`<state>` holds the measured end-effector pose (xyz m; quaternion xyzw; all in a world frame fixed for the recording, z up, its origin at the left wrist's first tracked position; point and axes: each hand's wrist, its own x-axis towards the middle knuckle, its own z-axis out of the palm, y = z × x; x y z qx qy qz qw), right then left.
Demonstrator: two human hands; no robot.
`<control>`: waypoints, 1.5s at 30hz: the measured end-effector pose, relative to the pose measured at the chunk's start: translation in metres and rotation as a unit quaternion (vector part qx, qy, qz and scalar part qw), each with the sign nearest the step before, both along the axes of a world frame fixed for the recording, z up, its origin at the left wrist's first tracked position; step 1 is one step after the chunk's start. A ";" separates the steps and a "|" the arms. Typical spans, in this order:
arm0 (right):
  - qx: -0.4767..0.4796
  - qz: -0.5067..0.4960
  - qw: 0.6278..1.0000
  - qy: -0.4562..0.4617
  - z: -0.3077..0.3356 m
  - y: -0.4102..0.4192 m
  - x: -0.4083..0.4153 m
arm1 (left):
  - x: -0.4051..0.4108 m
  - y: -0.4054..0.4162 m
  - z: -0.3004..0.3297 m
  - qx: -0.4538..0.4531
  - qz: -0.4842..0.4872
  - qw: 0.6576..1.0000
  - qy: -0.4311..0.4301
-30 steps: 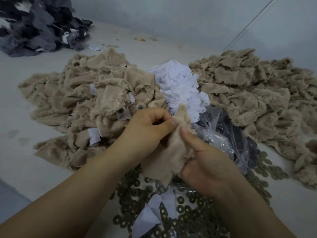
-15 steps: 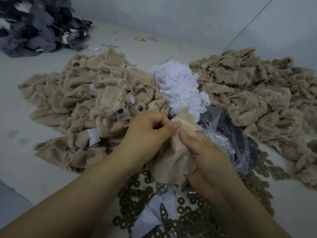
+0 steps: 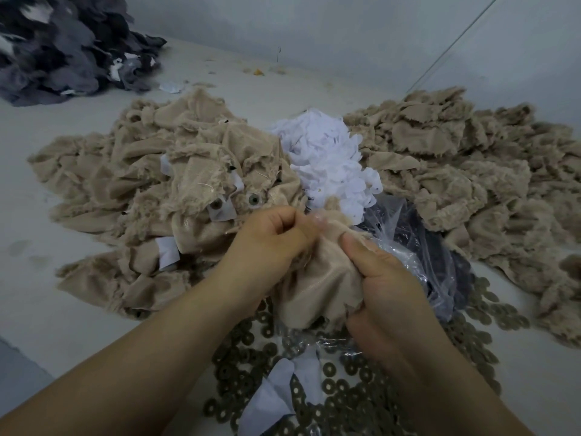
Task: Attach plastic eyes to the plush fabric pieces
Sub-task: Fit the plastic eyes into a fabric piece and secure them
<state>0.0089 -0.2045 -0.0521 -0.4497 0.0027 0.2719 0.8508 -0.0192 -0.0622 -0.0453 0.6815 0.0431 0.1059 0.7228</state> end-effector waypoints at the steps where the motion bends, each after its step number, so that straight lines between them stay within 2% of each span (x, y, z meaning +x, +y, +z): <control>1: -0.003 -0.003 1.000 0.003 0.000 0.000 0.000 | -0.001 0.001 0.001 0.026 -0.008 1.000 0.000; 3: -0.022 -0.019 1.000 0.007 0.001 -0.001 0.001 | 0.000 0.003 -0.002 0.036 -0.002 0.999 0.006; 9: -0.065 -0.035 0.997 0.006 -0.004 -0.002 0.001 | 0.001 0.002 -0.005 -0.086 0.001 0.996 0.025; 13: -0.069 -0.019 0.997 0.020 -0.003 -0.004 0.004 | 0.001 0.001 -0.005 -0.090 0.005 0.996 0.019; 17: -0.053 0.059 0.997 0.002 0.001 -0.003 -0.001 | 0.002 0.002 -0.008 -0.088 0.010 0.996 0.018; 23: -0.073 0.005 0.997 0.009 0.000 0.002 -0.001 | 0.003 0.000 -0.009 -0.041 -0.032 0.999 -0.004; 27: -0.097 -0.026 0.995 0.027 0.002 0.001 -0.001 | 0.004 -0.001 -0.014 -0.048 -0.023 0.999 0.011; 34: -0.059 -0.003 0.998 0.016 0.003 0.000 -0.004 | 0.003 -0.004 -0.012 -0.084 -0.024 0.996 0.018; 45: -0.038 0.034 0.994 0.093 0.004 0.002 -0.002 | -0.002 -0.013 -0.006 -0.176 -0.008 0.983 0.043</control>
